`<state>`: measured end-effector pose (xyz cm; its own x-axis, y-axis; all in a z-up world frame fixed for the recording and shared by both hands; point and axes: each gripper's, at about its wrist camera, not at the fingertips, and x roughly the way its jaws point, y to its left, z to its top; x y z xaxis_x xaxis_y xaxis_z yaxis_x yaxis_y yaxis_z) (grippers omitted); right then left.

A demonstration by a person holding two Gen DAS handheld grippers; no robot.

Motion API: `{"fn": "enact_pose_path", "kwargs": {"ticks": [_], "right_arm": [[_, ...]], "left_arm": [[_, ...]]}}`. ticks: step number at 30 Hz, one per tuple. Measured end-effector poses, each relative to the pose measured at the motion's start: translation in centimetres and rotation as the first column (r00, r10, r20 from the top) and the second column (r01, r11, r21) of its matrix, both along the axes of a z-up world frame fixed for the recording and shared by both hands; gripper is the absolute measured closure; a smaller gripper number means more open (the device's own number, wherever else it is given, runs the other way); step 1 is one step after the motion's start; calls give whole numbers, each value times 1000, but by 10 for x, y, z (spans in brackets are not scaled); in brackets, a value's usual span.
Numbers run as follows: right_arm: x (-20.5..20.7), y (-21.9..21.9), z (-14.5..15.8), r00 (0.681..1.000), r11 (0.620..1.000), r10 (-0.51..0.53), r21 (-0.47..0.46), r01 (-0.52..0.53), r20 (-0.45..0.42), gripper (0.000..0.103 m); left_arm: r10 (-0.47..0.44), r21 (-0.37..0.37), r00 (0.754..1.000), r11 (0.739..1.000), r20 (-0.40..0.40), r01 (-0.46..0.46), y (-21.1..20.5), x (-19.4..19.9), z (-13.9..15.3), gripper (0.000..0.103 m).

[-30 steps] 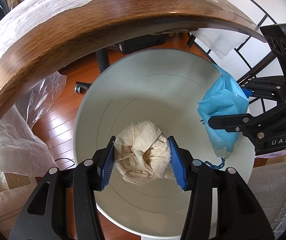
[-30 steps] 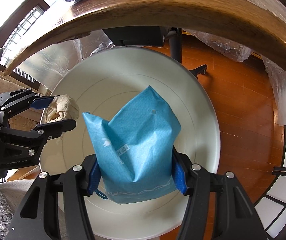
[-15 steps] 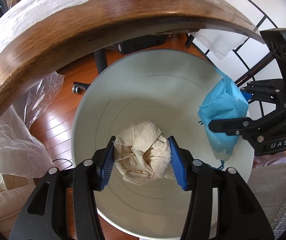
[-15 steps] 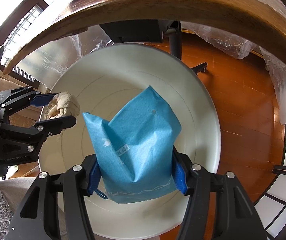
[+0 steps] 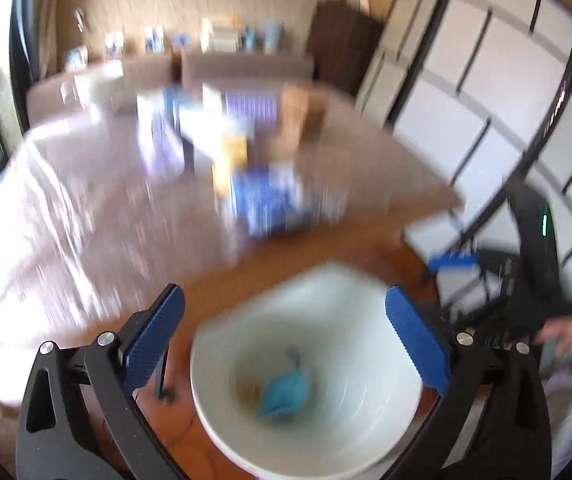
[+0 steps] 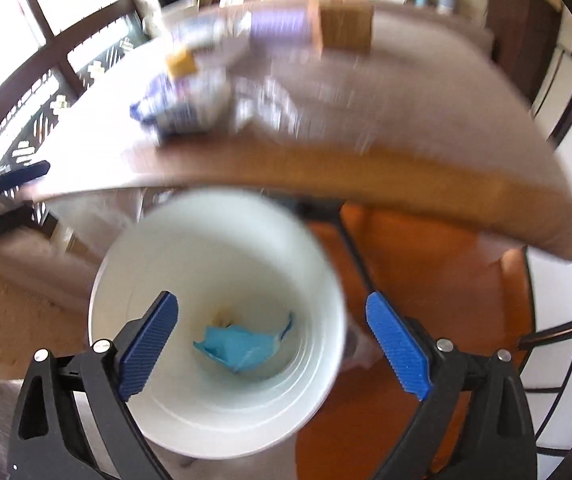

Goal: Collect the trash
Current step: 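Grasp the purple hair roller with the left tool while the right tool grasps the Tempo tissue pack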

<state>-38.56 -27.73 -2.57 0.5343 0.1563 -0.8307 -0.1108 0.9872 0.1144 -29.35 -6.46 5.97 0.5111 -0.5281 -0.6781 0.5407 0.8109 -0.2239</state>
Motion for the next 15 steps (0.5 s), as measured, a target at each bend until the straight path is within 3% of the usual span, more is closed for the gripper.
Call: {"fn": "enact_pose_path", "kwargs": {"ticks": [3, 7, 10, 15], "right_arm": [[-8, 0, 22, 996, 999, -38, -4, 39, 79, 5], [-3, 14, 44, 992, 999, -27, -35, 32, 125, 5], [11, 29, 55, 985, 996, -37, -70, 50, 169, 5], [22, 55, 58, 982, 996, -38, -75, 52, 186, 4]], "left_arm": [[29, -7, 998, 1000, 49, -28, -8, 25, 21, 2], [57, 80, 990, 994, 130, -68, -16, 56, 26, 2], [98, 129, 988, 985, 119, -113, -17, 80, 18, 2], [173, 132, 980, 974, 99, -185, 0, 106, 11, 2]]}}
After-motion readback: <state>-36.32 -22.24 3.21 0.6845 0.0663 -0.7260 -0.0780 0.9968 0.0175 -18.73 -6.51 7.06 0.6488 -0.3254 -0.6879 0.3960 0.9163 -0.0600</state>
